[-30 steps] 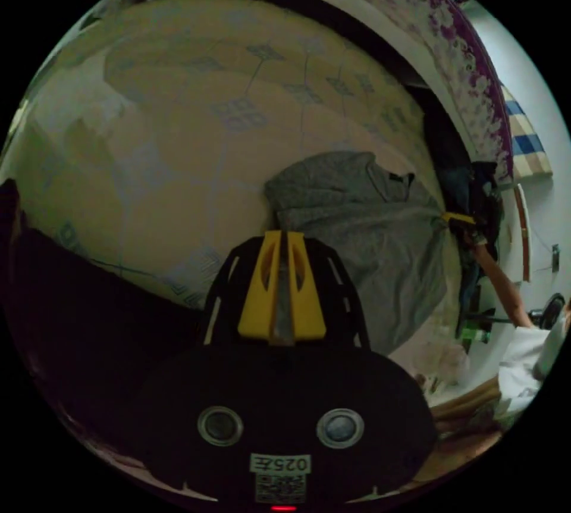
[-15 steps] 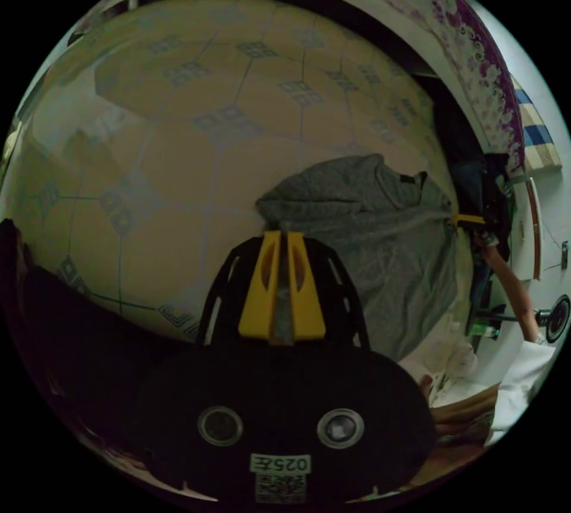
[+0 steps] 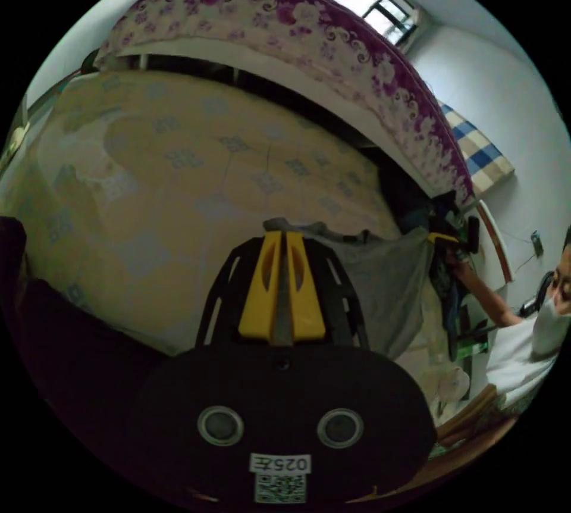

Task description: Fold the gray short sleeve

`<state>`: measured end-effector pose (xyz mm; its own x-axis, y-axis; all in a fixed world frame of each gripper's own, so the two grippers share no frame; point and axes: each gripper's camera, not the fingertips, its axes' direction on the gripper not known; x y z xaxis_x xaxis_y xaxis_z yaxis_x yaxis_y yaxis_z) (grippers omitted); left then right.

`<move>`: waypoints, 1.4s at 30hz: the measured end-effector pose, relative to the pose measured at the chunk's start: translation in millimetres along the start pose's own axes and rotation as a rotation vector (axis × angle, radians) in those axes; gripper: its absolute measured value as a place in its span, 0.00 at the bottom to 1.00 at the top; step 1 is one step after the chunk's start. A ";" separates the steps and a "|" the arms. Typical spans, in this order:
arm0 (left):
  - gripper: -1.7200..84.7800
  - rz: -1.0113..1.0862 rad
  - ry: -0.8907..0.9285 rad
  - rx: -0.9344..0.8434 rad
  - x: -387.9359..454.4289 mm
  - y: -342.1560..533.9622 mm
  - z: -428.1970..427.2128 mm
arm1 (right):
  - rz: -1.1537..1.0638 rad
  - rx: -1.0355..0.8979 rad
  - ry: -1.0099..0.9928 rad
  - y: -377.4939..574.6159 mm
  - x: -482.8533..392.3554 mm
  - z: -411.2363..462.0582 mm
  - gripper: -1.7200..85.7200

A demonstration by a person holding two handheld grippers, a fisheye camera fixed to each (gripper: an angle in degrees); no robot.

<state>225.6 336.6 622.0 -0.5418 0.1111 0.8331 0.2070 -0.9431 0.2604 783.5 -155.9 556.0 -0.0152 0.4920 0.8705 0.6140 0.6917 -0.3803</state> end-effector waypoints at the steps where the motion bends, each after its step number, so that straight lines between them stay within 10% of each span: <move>1: 0.01 -0.024 -0.007 -0.002 -4.0 -0.2 1.5 | 0.014 -0.006 0.008 -0.2 4.0 3.0 0.01; 7: 0.01 -0.228 0.016 -0.127 -48.5 12.9 30.5 | 0.135 -0.261 0.089 18.9 39.8 77.6 0.01; 18: 0.01 -0.021 0.057 0.125 -14.3 0.4 -65.4 | 0.081 -0.056 0.247 41.2 27.8 -47.8 0.02; 25: 0.05 -0.127 -0.154 -0.195 -43.6 2.0 -20.6 | 0.240 -0.250 0.252 79.0 91.4 -35.2 0.15; 42: 0.10 -0.820 0.123 0.080 -87.0 305.7 -235.4 | 0.706 0.085 -0.465 343.6 88.9 -188.0 0.23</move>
<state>144.2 -35.2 514.3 -0.6298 0.7139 0.3063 -0.2373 -0.5522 0.7992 1141.4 26.1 561.4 0.0146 0.9775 0.2104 0.5400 0.1694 -0.8244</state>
